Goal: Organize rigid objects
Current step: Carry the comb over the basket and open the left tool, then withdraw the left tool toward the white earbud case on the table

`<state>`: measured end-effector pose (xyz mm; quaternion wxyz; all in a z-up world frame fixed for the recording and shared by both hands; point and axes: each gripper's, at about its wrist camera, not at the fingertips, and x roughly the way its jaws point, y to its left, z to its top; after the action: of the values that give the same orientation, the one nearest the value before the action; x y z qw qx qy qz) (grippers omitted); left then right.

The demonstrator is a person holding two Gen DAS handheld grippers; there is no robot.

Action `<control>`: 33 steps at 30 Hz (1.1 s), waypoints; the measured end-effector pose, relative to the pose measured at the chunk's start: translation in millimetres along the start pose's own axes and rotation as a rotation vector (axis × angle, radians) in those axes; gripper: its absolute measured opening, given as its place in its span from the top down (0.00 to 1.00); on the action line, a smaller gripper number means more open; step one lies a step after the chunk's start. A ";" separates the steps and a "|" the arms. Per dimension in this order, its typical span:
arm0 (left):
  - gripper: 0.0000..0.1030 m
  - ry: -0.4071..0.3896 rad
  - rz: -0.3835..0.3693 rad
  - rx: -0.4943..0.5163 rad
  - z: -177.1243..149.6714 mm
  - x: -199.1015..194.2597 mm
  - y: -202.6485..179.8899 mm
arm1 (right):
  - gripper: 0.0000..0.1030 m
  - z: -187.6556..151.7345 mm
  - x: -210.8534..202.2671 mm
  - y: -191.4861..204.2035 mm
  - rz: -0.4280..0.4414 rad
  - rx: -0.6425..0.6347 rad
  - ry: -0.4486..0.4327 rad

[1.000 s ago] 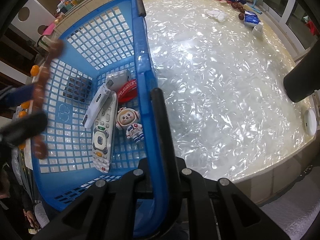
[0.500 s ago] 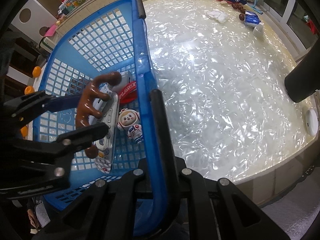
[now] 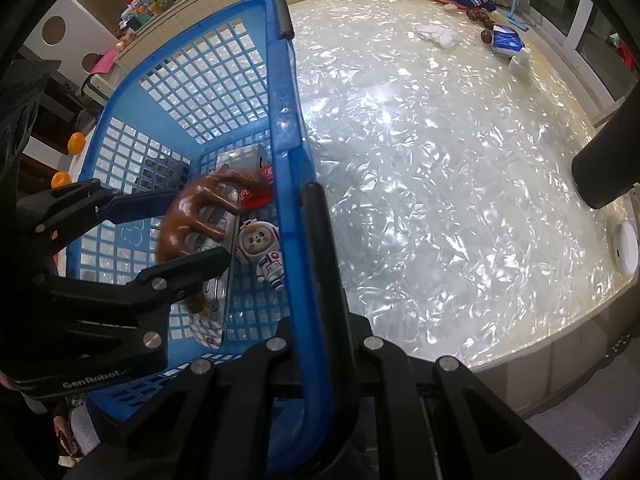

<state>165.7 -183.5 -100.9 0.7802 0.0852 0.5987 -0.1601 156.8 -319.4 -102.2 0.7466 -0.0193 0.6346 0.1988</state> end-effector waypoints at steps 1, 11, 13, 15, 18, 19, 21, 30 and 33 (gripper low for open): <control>0.23 -0.004 -0.015 0.005 1.1 -0.9 -0.4 | 0.92 0.3 0.1 0.1 0.001 0.000 -0.001; 0.09 -0.009 -0.013 0.070 -2.8 -20.0 -3.0 | 0.92 2.2 -1.6 -3.9 0.018 0.006 -0.001; 0.09 -0.012 0.009 0.063 -3.7 -28.3 2.3 | 0.92 2.1 -1.8 -4.5 0.018 0.006 0.000; 0.09 -0.019 0.019 0.051 -5.5 -40.1 9.5 | 0.92 2.5 -2.1 -5.0 0.018 0.006 0.001; 0.03 -0.038 0.032 0.029 -11.8 -62.3 23.1 | 0.92 2.6 -2.3 -5.3 0.018 0.005 0.000; 0.01 -0.051 0.033 0.011 -15.2 -71.2 28.6 | 0.92 2.7 -2.0 -4.6 0.016 0.000 0.001; 0.00 -0.057 0.025 -0.032 -21.7 -84.5 41.7 | 0.92 3.0 -1.5 -0.5 0.001 -0.020 0.003; 0.00 -0.049 0.059 -0.278 -82.8 -122.1 117.7 | 0.92 3.4 0.6 4.1 -0.013 -0.032 0.006; 0.00 -0.072 0.046 -0.388 -103.8 -126.6 147.7 | 0.92 2.5 -0.9 4.3 -0.023 -0.043 0.006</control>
<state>94.2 6.9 -15.7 0.8063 -0.0590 0.5880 -0.0268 157.7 -315.0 -99.9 0.7464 -0.0434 0.6320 0.2038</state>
